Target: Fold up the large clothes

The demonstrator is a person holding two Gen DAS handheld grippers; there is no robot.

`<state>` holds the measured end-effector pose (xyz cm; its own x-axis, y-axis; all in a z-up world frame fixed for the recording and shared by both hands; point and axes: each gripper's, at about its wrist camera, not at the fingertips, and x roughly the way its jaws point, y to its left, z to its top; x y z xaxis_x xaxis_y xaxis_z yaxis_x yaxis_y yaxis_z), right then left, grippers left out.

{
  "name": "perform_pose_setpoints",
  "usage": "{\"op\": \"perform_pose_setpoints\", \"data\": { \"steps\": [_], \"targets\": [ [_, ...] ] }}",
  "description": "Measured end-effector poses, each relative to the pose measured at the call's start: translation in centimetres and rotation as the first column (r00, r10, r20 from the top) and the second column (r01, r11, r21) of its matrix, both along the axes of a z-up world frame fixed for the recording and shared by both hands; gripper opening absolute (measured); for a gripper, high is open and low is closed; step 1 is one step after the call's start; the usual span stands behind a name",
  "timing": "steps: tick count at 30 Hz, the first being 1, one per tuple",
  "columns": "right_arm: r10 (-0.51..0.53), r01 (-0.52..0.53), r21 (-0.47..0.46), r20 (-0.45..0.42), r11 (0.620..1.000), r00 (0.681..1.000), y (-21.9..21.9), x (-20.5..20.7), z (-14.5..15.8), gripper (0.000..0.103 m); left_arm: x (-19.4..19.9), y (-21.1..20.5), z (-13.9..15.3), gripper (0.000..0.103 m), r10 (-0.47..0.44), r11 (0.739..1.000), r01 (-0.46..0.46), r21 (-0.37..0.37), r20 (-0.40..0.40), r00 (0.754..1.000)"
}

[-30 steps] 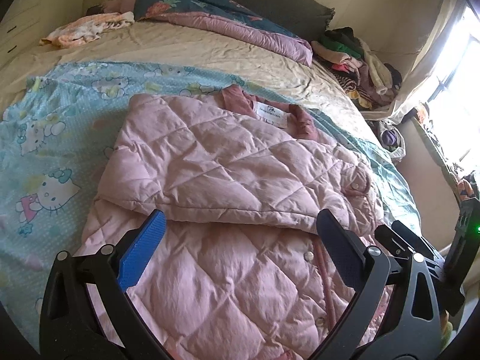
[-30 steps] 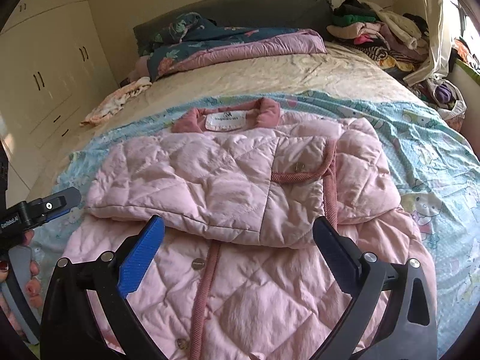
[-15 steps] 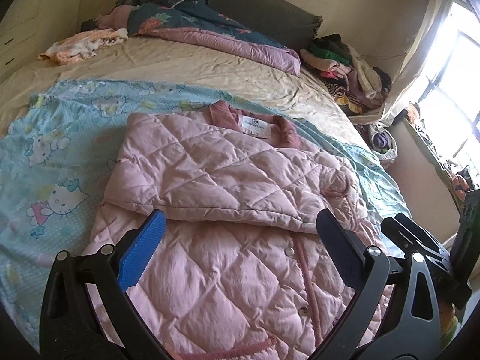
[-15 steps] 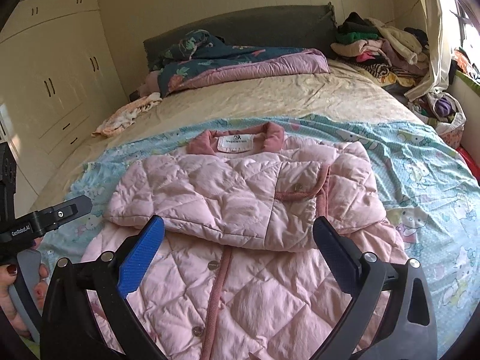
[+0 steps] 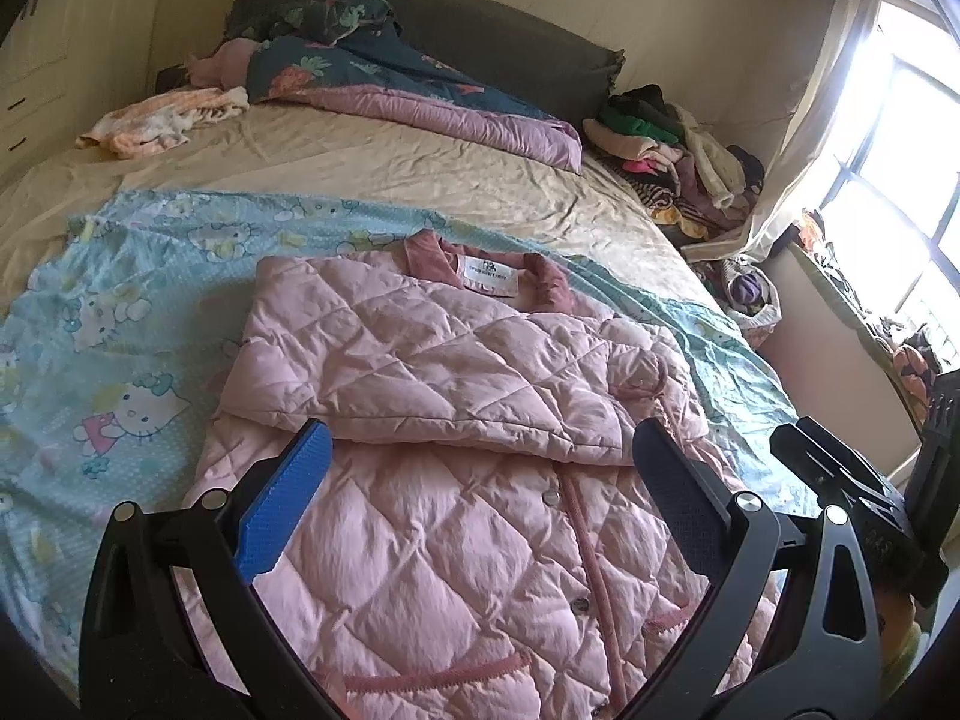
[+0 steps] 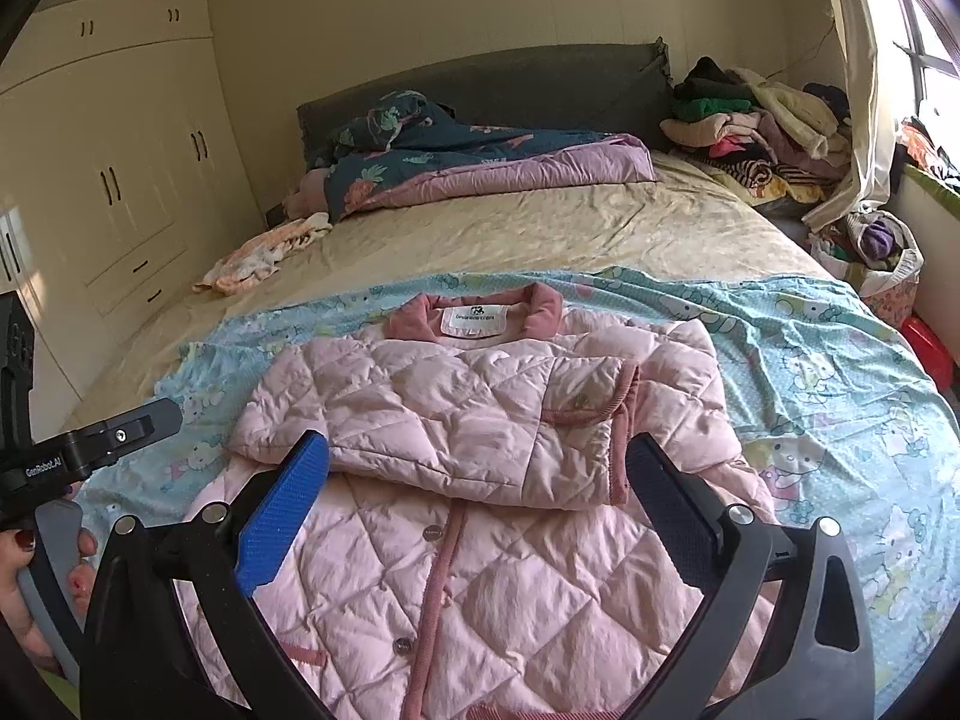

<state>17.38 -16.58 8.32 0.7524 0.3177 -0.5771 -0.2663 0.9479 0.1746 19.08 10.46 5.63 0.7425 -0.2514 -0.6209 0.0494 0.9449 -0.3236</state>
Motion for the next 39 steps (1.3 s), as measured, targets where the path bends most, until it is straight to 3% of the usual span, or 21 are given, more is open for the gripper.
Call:
{"op": "perform_pose_setpoints", "data": {
  "steps": [21,39],
  "targets": [
    [-0.009,0.010,-0.017,0.039,1.000,0.999,-3.1,-4.6,0.3,0.099,-4.4,-0.6,-0.4,0.094,0.004,0.999,-0.005,0.052,0.032,0.999],
    [-0.054,0.054,-0.064,-0.003,0.997,0.999,-6.8,-8.0,-2.7,0.099,-8.2,-1.4,-4.2,0.094,-0.004,0.994,0.004,0.111,-0.002,1.000]
  ]
}}
